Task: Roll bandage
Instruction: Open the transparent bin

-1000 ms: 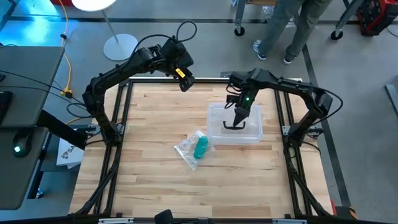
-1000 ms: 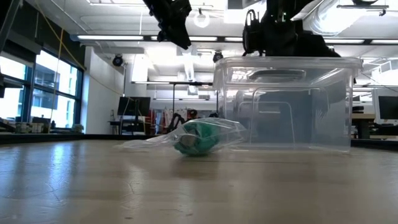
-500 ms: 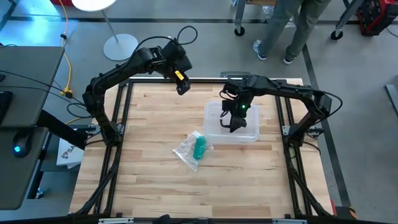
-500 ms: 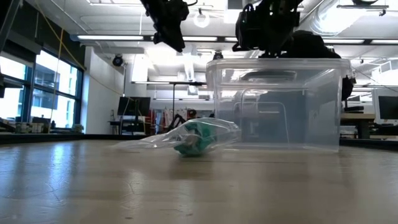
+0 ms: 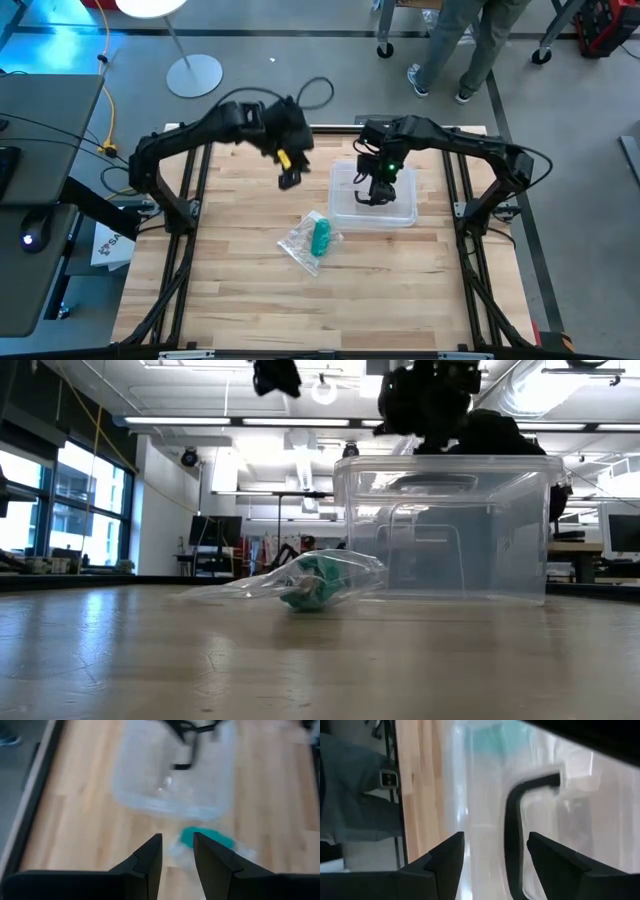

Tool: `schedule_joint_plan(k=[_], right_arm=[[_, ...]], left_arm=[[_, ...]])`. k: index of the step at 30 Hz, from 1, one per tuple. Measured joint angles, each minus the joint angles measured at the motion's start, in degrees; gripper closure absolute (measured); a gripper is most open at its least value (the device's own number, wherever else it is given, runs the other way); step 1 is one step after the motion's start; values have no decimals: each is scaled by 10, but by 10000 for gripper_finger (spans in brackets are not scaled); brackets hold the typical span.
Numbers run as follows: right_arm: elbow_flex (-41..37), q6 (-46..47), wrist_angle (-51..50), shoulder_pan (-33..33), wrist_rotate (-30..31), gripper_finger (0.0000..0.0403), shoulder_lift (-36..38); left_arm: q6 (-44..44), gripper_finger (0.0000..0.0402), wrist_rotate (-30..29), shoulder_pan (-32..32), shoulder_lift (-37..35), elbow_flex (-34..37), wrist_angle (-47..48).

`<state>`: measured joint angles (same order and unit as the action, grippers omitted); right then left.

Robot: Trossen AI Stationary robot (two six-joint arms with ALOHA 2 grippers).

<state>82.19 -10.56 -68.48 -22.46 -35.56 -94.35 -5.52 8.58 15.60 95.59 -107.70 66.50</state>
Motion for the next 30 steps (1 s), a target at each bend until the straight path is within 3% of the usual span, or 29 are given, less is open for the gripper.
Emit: schedule_joint_plan(k=[4,9,15,18,20,27,30], right_arm=[[-39,-29,-5,2,-9,187,0],[-71,-71,-2,2,-31,188,3],[-98,-110,20,3,-88,188,3],[-99,-109,23,3,-114,188,3],[-100,-100,28,3,-124,188,2],[-100,-41,29,3,-151,188,1],[-101,-10,16,-1,-204,188,1]], left_arm=[[67,298,-27,-69,0,6,-7],[259,298,-134,-159,1,74,-67],[515,298,-194,-241,11,208,-317],[552,298,-217,-270,35,260,-466],[574,298,-231,-282,62,274,-517],[615,298,-249,-285,148,277,-540],[626,298,-268,-282,163,277,-534]])
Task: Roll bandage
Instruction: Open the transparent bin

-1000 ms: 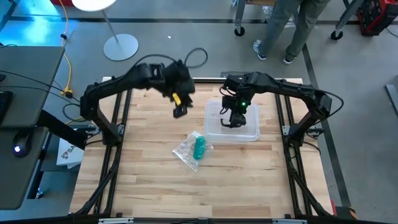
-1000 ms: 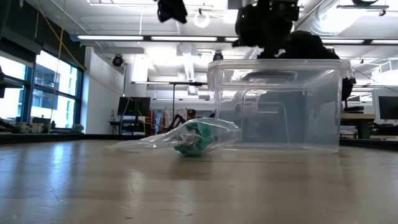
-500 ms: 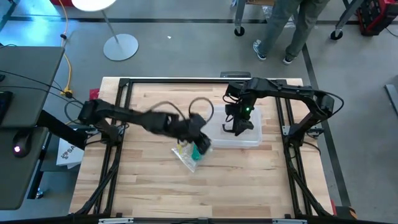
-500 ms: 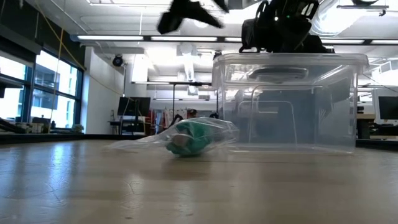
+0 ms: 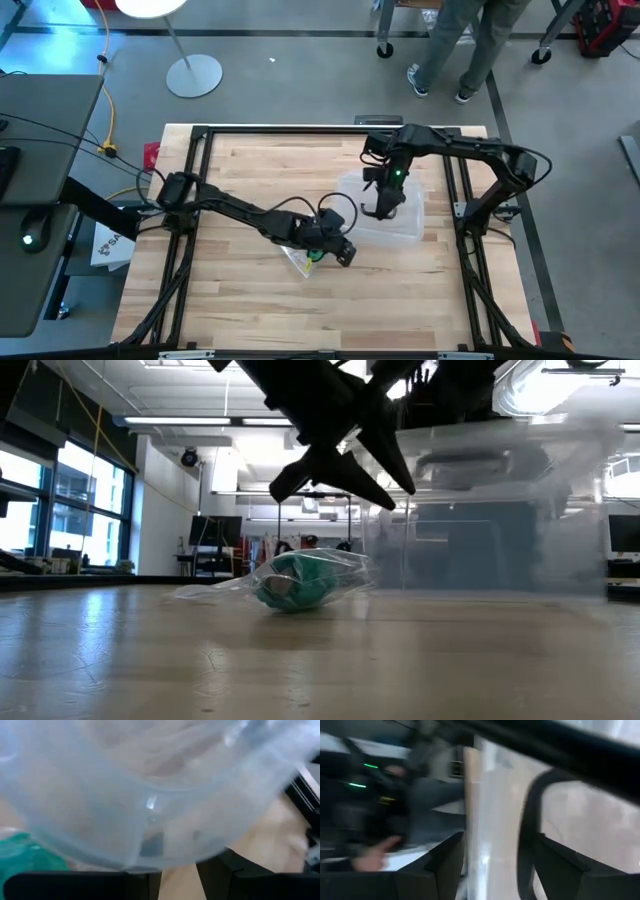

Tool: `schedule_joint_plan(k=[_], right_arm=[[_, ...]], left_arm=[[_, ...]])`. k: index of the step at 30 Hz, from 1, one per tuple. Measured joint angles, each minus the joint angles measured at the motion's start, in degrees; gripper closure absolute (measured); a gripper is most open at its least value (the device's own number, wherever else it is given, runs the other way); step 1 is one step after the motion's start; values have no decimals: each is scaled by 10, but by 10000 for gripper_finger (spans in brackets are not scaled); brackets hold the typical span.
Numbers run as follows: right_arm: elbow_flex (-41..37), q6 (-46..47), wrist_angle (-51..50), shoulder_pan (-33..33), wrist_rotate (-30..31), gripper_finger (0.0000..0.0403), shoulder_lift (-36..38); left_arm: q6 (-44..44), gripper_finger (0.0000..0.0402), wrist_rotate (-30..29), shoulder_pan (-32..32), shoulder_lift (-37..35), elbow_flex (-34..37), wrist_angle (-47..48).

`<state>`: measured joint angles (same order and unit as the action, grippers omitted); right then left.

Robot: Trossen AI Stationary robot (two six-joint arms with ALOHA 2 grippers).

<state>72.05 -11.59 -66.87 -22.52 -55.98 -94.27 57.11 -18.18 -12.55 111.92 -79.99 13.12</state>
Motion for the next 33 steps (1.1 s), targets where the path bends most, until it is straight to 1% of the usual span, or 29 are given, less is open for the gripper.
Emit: schedule_joint_plan(k=[1,5,6,7,8,11,13,15,17,21,22,24,26,29,33], right_arm=[[-1,8,-4,-4,-32,188,0],[-4,25,-15,-19,-207,188,-5],[-4,28,-13,-23,-240,188,-4],[-3,33,-12,-29,-262,188,-4],[-3,38,-13,-35,-267,188,-4],[-3,48,-14,-41,-246,188,-2],[1,28,-27,-31,-213,188,12],[16,-14,-53,-13,-149,191,37],[36,-56,-80,15,-56,197,69],[50,-150,-85,105,145,203,145],[50,-176,-84,127,179,203,162],[43,-234,-75,176,222,203,187],[28,-273,-37,225,274,203,208],[-2,-291,49,285,368,203,221],[-43,-320,130,334,438,203,216]], left_arm=[[0,298,-10,0,2,0,0],[10,298,-39,3,2,-1,17],[12,298,-42,3,2,-1,19],[12,298,-43,3,2,-1,21],[12,298,-43,3,2,-1,22],[15,298,-42,1,2,-1,22],[23,298,-41,-2,-2,-1,25],[25,298,-39,-5,-11,-1,30],[39,298,-40,-7,-25,-1,50],[48,298,-42,-11,-53,-1,55],[47,298,-36,-11,-57,-1,45],[47,298,-17,-10,-62,-1,18],[47,298,-6,-7,-60,-1,-2],[48,298,-3,1,-53,-1,-12],[53,298,-4,12,-47,-1,-7]])
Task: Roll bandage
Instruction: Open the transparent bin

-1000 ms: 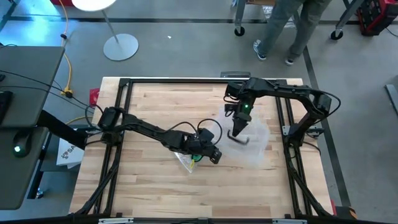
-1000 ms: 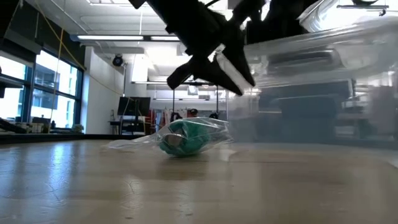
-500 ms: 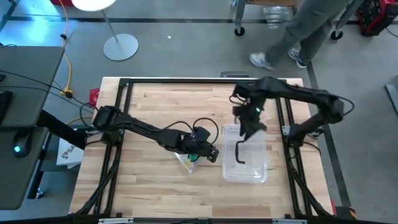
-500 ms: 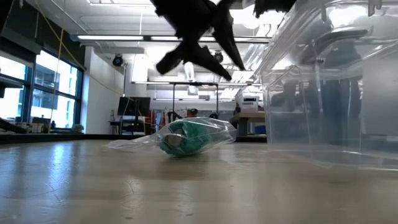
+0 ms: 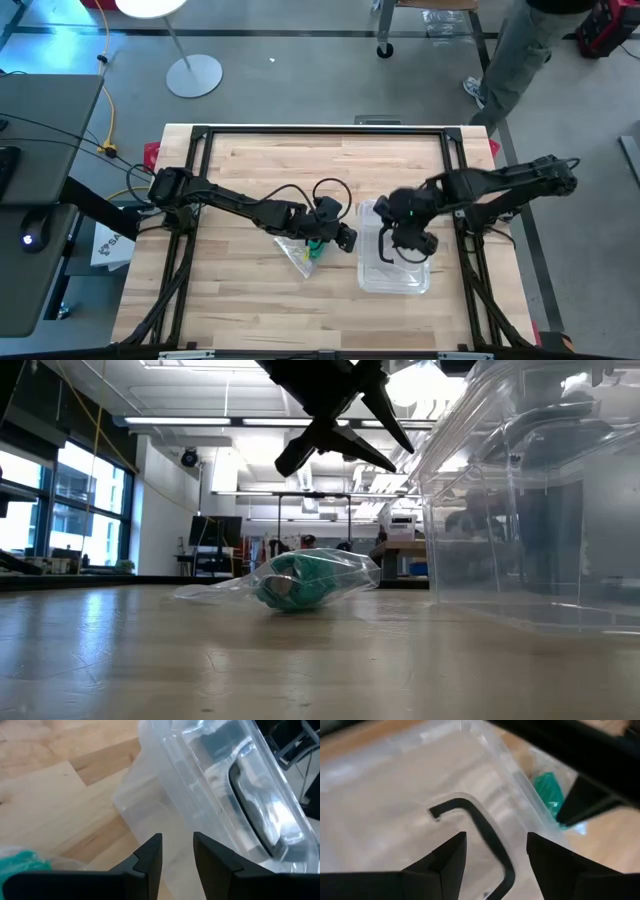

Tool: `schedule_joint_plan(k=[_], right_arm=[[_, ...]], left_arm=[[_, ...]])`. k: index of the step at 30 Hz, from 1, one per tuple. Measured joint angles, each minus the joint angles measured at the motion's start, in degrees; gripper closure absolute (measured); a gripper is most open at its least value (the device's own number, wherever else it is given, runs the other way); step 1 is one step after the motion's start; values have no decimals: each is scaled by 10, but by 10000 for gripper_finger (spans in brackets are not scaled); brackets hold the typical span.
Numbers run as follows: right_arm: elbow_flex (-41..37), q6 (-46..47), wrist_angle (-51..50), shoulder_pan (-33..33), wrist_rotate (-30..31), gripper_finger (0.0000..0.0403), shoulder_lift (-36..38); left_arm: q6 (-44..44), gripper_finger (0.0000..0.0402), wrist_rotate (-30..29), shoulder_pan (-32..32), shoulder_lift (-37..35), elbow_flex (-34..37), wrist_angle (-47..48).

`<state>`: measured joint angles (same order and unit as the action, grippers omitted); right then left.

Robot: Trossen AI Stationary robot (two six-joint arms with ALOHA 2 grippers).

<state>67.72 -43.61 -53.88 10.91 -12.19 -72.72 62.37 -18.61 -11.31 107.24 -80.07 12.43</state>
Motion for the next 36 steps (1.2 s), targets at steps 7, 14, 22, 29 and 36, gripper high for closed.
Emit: schedule_joint_plan(k=[7,14,22,29,36], right_arm=[[-69,-83,70,40,108,203,-4],[-137,-94,187,53,168,203,-2],[-189,-84,300,55,222,203,0],[-162,1,314,75,316,203,-5],[-140,58,304,131,453,203,-5]], left_arm=[[-19,298,0,17,0,0,1],[-24,298,1,20,1,21,-3],[-11,298,21,20,28,23,-23],[9,298,38,20,26,23,31],[11,298,61,17,24,23,81]])
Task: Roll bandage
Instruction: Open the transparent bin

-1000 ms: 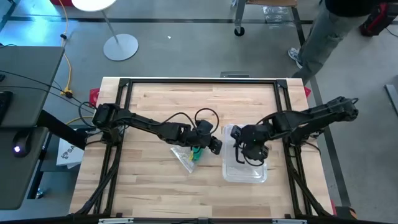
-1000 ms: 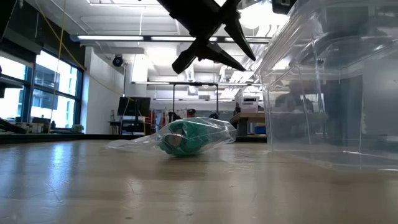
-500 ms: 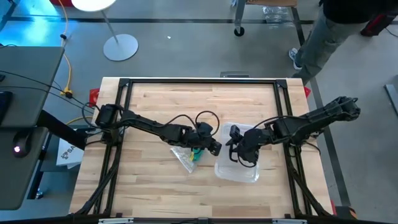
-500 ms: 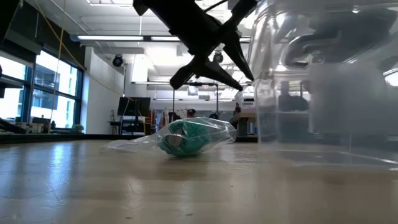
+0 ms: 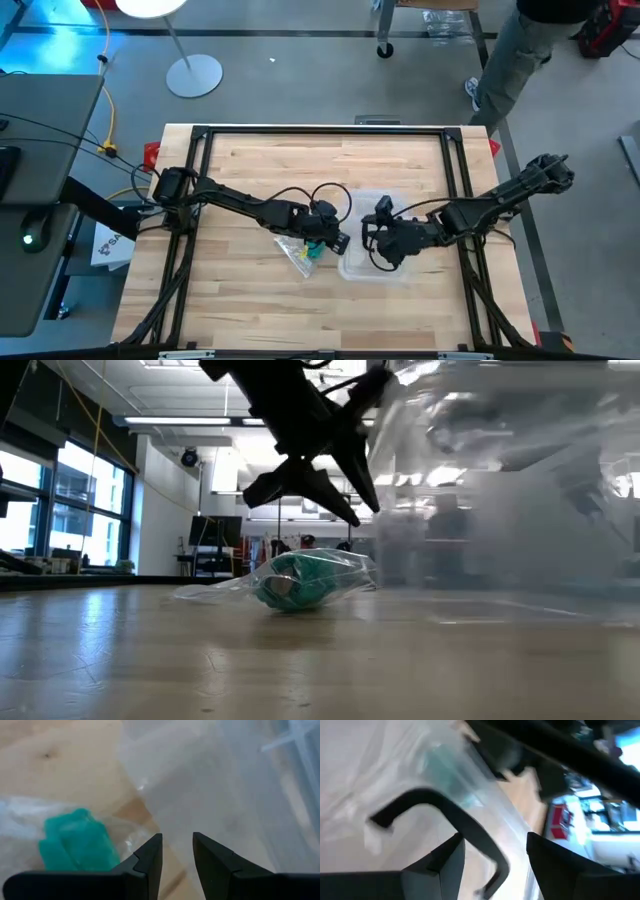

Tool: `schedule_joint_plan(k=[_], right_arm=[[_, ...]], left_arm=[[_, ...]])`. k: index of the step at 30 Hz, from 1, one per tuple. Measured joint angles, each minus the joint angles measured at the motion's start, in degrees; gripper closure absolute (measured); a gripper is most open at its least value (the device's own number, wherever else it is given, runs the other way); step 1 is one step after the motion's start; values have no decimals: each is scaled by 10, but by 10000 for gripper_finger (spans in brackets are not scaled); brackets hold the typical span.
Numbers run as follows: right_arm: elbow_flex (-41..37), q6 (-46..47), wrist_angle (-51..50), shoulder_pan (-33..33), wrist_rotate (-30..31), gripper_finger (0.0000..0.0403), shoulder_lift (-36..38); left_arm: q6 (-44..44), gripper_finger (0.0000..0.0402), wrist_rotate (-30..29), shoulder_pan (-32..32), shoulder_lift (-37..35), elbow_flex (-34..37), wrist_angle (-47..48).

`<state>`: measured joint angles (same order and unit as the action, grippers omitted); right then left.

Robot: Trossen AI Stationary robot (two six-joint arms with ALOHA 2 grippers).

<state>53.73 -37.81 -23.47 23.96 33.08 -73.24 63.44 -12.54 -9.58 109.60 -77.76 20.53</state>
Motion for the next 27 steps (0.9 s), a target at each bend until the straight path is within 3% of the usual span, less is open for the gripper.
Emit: schedule_joint_plan(k=[8,15,18,23,24,27], right_arm=[[11,121,18,54,139,204,31],[49,172,-20,56,114,204,50],[96,178,-105,40,22,204,55],[170,184,-234,-49,-305,217,42],[167,165,-251,-67,-345,221,34],[139,61,-254,-98,-361,231,3]], left_arm=[[-6,298,-9,-4,-5,-1,26],[-23,298,-14,-6,-25,-14,55],[-27,298,-14,-7,-37,-24,77],[-29,298,-15,-9,-62,-26,85],[-34,298,-15,-9,-62,-25,83],[-53,298,-14,-9,-61,-25,68]])
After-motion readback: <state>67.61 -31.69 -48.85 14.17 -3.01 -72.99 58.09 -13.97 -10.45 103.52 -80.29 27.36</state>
